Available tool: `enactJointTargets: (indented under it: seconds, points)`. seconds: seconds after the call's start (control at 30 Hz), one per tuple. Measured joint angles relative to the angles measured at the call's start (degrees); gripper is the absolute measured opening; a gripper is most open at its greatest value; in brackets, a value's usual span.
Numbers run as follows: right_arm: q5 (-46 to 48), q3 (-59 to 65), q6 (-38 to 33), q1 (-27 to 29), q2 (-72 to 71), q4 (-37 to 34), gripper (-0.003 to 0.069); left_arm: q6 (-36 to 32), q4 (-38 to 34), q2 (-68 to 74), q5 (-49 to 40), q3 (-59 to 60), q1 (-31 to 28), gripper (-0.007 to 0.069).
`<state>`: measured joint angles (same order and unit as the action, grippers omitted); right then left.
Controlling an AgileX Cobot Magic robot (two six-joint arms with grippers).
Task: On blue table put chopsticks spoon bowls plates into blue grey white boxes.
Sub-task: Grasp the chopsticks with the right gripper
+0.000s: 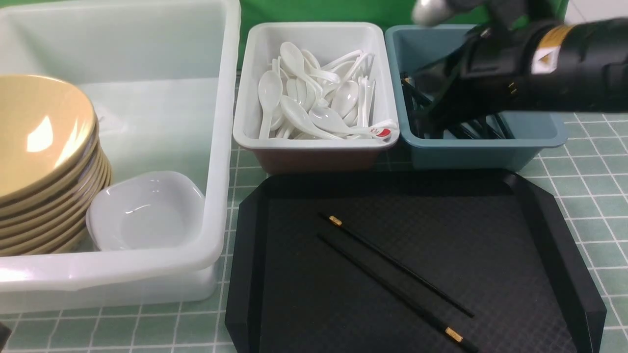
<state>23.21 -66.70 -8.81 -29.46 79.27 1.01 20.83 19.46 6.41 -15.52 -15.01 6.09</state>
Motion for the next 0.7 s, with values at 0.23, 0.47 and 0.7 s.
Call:
enactJointTargets:
  seconds: [0.23,0.47,0.7]
  points:
    - [23.82,0.77,0.00,-1.63,9.61,-3.21,0.0127,0.00,0.00,0.00,0.05,0.00,0.00,0.0004]
    - [25.64,1.38,-0.05,-7.71,20.69,-3.91,0.0286,0.00,0.00,0.00,0.05,0.00,0.00,0.0004]
    - [25.24,0.76,-0.42,-7.77,27.37,-3.55,0.0248,0.00,0.00,0.00,0.05,0.02,0.00,0.0004]
